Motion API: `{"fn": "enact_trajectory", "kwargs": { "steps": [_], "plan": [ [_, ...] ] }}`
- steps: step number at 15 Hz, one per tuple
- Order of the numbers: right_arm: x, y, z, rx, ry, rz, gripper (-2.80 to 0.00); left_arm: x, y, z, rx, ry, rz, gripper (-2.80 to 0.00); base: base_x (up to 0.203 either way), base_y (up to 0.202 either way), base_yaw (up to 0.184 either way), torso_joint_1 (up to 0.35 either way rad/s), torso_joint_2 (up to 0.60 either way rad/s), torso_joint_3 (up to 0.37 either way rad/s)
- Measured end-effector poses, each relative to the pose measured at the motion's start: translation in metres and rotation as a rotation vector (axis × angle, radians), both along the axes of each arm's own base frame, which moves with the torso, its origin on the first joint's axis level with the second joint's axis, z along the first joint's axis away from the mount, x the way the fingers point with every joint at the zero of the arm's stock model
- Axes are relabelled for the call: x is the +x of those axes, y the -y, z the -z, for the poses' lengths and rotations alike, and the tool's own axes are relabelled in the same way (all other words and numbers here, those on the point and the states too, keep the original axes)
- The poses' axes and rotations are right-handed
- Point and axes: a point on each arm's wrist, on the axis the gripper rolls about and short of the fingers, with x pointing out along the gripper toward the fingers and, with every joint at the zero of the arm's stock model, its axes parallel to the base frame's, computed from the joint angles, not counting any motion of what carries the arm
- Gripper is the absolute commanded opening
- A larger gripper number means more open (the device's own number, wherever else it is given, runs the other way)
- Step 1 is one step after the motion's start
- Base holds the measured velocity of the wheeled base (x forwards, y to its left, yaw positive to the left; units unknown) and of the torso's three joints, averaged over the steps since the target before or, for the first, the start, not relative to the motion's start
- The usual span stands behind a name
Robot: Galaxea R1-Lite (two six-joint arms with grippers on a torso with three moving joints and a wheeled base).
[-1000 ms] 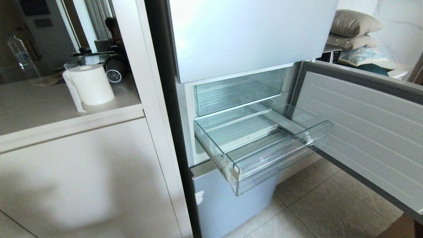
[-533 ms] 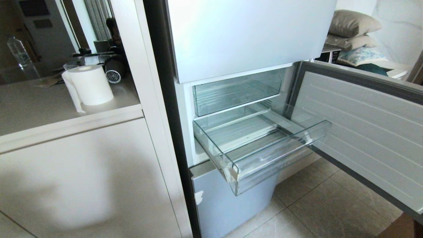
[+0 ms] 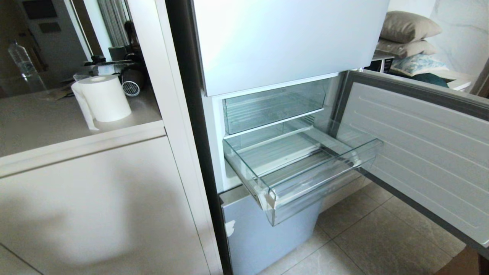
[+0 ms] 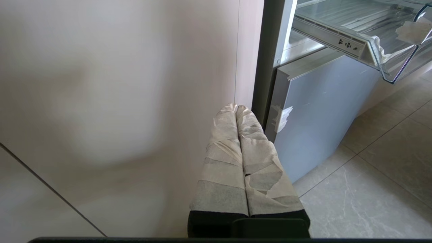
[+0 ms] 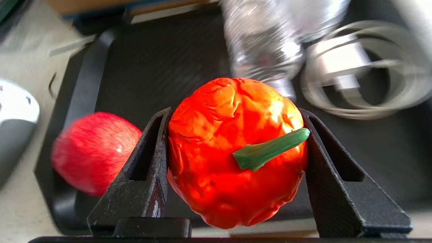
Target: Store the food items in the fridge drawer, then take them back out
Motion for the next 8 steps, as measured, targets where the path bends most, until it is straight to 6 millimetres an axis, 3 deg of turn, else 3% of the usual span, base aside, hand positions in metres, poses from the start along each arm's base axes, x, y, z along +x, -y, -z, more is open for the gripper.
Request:
{"fn": "enact_trajectory", "kwargs": {
  "steps": [4,5,8],
  "plan": [
    [0.025,0.017,0.039,0.065,0.05,-0.151,-2.8,0.0,0.0,0.0,0.0,0.0,0.0,-2.8,0.0,0.0,0.0,0.0,0.0,0.0],
    [0.03,0.018,0.045,0.075,0.052,-0.164,0.0,0.0,0.0,0.0,0.0,0.0,0.0,-2.8,0.0,0.0,0.0,0.0,0.0,0.0],
    [0.039,0.02,0.051,0.094,0.064,-0.176,0.0,0.0,0.0,0.0,0.0,0.0,0.0,-2.8,0.0,0.0,0.0,0.0,0.0,0.0]
  ]
}}
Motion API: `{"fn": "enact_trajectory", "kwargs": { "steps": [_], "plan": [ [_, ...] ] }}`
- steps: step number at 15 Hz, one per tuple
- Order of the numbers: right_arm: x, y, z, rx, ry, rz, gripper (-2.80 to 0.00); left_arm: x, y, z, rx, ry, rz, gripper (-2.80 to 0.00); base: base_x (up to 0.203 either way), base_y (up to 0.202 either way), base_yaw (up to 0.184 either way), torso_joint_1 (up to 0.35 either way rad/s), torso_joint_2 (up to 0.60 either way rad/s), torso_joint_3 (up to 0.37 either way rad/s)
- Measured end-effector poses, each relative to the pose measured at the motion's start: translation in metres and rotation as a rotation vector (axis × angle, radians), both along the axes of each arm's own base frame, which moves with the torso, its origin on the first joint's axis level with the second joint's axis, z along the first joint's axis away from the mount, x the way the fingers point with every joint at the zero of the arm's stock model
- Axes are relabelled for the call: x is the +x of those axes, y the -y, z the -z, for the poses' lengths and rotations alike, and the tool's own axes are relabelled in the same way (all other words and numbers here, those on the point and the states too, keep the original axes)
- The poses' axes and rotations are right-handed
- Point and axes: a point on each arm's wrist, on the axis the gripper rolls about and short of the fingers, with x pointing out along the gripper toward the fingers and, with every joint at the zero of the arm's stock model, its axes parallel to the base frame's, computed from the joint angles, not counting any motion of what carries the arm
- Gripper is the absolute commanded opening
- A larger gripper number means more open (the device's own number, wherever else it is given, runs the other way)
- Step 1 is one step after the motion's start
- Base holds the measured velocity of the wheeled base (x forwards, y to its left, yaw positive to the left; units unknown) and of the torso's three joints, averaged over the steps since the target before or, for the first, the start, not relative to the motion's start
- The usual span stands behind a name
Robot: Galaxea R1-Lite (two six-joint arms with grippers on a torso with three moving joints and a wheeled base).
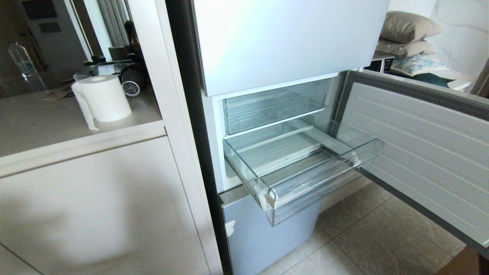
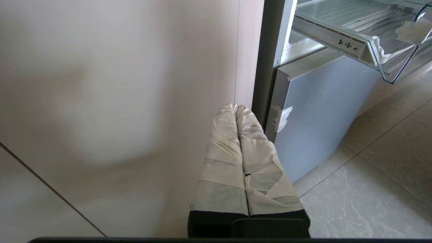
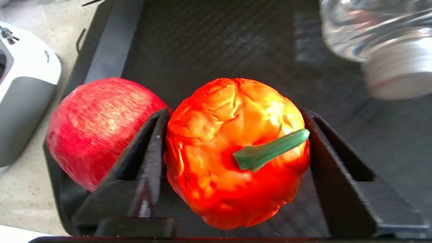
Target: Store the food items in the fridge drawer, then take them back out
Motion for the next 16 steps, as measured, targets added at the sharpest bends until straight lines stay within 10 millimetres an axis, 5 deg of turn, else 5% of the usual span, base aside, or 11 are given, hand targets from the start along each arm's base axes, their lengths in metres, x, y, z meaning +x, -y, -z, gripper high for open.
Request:
{"fn": "enact_trajectory", "kwargs": {
  "steps": [6,7,10,12,16],
  "plan": [
    [-0.006,-0.001,-0.027,-0.028,0.041,0.035,0.0,0.0,0.0,0.0,0.0,0.0,0.0,-2.8,0.0,0.0,0.0,0.0,0.0,0.0],
    [-0.011,-0.002,-0.035,-0.041,0.048,0.046,-2.8,0.0,0.0,0.0,0.0,0.0,0.0,-2.8,0.0,0.0,0.0,0.0,0.0,0.0],
    [-0.024,-0.012,-0.077,-0.084,0.11,0.09,-2.8,0.0,0.0,0.0,0.0,0.0,0.0,-2.8,0.0,0.0,0.0,0.0,0.0,0.0],
    [-0.034,-0.031,-0.13,-0.137,0.2,0.131,-2.8,0.0,0.0,0.0,0.0,0.0,0.0,-2.8,0.0,0.0,0.0,0.0,0.0,0.0],
    [-0.029,-0.113,-0.255,-0.325,0.364,0.104,-2.8,0.0,0.0,0.0,0.0,0.0,0.0,-2.8,0.0,0.0,0.0,0.0,0.0,0.0]
  ]
}}
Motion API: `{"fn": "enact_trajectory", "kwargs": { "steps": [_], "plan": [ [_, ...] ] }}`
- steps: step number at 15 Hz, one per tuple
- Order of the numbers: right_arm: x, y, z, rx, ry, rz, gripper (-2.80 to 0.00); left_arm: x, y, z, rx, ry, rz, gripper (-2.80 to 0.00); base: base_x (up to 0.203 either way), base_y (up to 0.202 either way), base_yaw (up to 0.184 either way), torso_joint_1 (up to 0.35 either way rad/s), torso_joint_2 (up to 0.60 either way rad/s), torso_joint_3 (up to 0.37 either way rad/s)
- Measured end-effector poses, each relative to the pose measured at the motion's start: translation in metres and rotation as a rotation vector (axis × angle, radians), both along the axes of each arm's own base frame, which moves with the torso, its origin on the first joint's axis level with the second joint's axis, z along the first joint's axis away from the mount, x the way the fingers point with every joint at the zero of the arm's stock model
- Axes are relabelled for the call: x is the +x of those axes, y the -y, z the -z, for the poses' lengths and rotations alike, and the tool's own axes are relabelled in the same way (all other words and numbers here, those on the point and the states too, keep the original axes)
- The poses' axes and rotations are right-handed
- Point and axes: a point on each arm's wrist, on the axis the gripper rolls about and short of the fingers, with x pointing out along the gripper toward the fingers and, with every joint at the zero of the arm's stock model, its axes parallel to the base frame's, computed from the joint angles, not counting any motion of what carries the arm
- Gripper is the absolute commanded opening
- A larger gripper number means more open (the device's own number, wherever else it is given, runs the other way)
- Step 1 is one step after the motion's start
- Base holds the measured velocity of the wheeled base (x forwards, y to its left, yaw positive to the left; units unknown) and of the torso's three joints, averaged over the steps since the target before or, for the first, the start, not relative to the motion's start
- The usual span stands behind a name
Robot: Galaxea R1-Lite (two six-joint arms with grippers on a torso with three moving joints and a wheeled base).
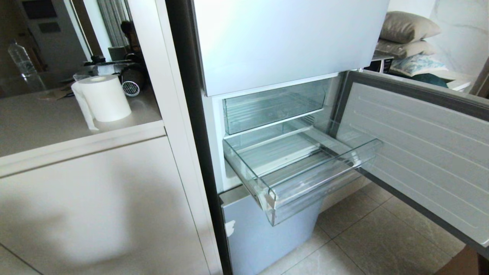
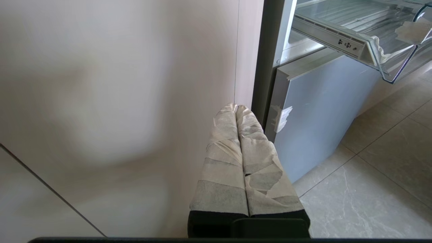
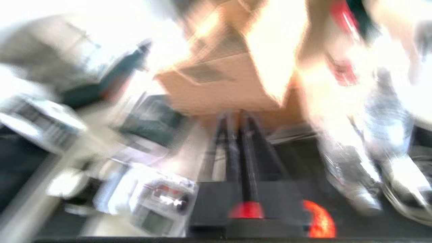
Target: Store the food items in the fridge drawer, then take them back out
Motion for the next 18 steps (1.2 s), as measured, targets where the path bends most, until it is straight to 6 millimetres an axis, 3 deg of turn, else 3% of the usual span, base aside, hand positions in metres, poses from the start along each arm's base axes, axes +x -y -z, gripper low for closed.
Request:
{"fn": "enact_trajectory", "kwargs": {
  "steps": [3,5,7,9,12,15,18],
  "plan": [
    [0.049,-0.1,-0.063,-0.17,0.055,-0.217,-2.8,0.0,0.0,0.0,0.0,0.0,0.0,-2.8,0.0,0.0,0.0,0.0,0.0,0.0],
    [0.085,-0.173,-0.077,-0.217,0.074,-0.476,-2.8,0.0,0.0,0.0,0.0,0.0,-0.001,-2.8,0.0,0.0,0.0,0.0,0.0,0.0],
    [0.103,-0.236,-0.07,-0.195,0.042,-0.716,-2.8,0.0,0.0,0.0,0.0,0.0,-0.001,-2.8,0.0,0.0,0.0,0.0,0.0,0.0],
    [0.114,-0.286,-0.045,-0.096,-0.067,-0.914,-2.8,0.0,0.0,0.0,0.0,0.0,-0.001,-2.8,0.0,0.0,0.0,0.0,0.0,0.0],
    [0.129,-0.337,0.015,0.046,-0.348,-1.038,-2.8,0.0,0.0,0.0,0.0,0.0,0.0,-2.8,0.0,0.0,0.0,0.0,0.0,0.0],
    [0.154,-0.364,0.07,0.078,-0.6,-1.01,-2.8,0.0,0.0,0.0,0.0,0.0,0.0,-2.8,0.0,0.0,0.0,0.0,0.0,0.0],
    [0.184,-0.377,0.103,0.112,-0.748,-1.031,-2.8,0.0,0.0,0.0,0.0,0.0,0.0,-2.8,0.0,0.0,0.0,0.0,0.0,0.0]
  ]
}}
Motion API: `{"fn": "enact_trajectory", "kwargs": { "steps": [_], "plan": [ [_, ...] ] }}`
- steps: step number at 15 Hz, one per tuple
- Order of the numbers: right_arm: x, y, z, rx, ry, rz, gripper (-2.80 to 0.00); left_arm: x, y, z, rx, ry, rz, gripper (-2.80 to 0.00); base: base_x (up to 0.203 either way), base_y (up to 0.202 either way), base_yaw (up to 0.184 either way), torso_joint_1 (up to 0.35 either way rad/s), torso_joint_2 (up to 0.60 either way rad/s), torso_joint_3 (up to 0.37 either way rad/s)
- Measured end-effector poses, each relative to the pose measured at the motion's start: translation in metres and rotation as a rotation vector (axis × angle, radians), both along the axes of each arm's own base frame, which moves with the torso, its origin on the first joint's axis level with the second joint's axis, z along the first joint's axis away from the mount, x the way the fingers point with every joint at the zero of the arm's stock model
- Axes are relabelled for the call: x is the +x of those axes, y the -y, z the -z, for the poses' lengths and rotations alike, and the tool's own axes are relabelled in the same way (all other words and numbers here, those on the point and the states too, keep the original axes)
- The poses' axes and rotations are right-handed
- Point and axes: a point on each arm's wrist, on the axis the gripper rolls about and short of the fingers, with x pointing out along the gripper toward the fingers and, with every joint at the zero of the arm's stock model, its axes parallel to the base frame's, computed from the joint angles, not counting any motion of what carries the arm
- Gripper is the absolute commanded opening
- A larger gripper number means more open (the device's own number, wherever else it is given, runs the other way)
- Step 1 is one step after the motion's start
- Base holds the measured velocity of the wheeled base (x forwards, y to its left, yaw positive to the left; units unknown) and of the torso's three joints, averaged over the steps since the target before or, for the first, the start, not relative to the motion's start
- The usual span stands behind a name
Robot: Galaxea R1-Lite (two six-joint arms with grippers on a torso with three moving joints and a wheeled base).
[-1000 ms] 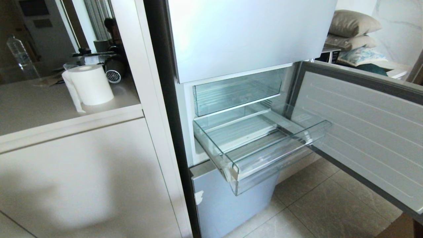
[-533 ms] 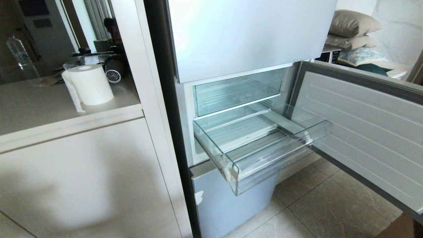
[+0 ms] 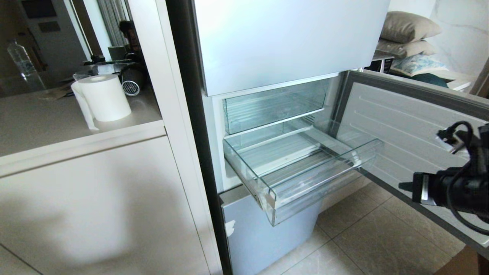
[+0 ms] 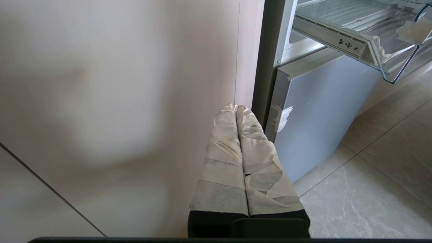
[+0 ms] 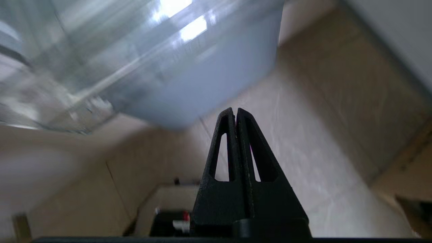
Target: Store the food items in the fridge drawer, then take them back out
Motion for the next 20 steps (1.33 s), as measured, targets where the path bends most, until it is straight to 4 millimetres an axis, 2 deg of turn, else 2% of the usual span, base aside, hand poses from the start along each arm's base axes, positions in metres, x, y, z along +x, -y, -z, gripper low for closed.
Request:
{"fn": "enact_trajectory", "kwargs": {
  "steps": [3,7,10,13,17,20],
  "plan": [
    [0.036,-0.015,0.032,-0.018,-0.067,-0.044,-2.8,0.0,0.0,0.0,0.0,0.0,0.0,-2.8,0.0,0.0,0.0,0.0,0.0,0.0],
    [0.087,-0.033,0.08,-0.046,-0.073,-0.091,-2.8,0.0,0.0,0.0,0.0,0.0,0.0,-2.8,0.0,0.0,0.0,0.0,0.0,0.0],
    [0.123,-0.044,0.104,-0.043,-0.063,-0.099,-2.8,0.0,0.0,0.0,0.0,0.0,0.0,-2.8,0.0,0.0,0.0,0.0,0.0,0.0],
    [0.16,-0.053,0.113,-0.023,-0.008,-0.098,-2.8,0.0,0.0,0.0,0.0,0.0,0.0,-2.8,0.0,0.0,0.0,0.0,0.0,0.0],
    [0.206,-0.081,0.109,0.102,0.291,-0.091,-2.8,0.0,0.0,0.0,0.0,0.0,0.0,-2.8,0.0,0.0,0.0,0.0,0.0,0.0],
    [0.219,-0.104,0.106,0.196,0.464,-0.012,-2.8,0.0,0.0,0.0,0.0,0.0,0.0,-2.8,0.0,0.0,0.0,0.0,0.0,0.0]
  ]
}}
